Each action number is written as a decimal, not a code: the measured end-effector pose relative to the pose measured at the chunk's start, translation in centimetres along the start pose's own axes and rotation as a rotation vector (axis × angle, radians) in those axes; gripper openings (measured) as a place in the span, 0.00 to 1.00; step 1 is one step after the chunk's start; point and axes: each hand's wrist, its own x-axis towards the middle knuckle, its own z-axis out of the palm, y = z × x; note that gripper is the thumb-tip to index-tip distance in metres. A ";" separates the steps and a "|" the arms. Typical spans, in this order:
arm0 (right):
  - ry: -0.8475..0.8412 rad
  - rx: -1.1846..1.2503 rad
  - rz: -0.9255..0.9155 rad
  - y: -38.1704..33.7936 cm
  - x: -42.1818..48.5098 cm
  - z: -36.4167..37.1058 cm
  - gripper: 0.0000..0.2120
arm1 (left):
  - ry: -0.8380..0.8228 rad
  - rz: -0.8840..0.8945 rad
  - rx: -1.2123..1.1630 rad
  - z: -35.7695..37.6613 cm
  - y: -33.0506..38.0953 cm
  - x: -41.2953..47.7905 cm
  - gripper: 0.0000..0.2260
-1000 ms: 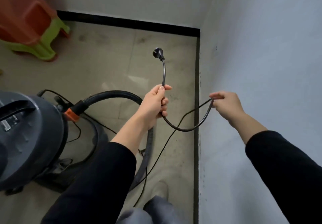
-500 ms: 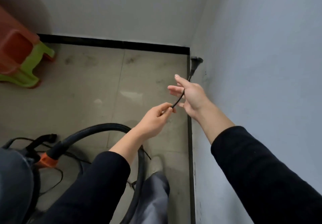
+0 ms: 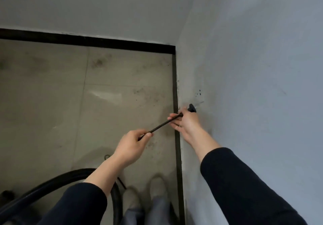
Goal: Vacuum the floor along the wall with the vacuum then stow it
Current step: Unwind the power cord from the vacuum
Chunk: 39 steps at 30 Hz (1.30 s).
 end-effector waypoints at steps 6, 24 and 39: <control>0.084 -0.061 -0.057 -2.0 8.5 0.8 0.11 | -0.014 -0.056 -0.099 2.3 -0.3 6.8 0.07; 0.424 0.051 -0.018 -3.1 14.8 2.1 0.17 | 0.065 -0.115 -0.110 2.4 1.4 14.3 0.09; 0.471 0.178 0.063 -4.2 15.1 2.3 0.17 | 0.068 -0.126 -0.123 2.7 1.6 15.3 0.09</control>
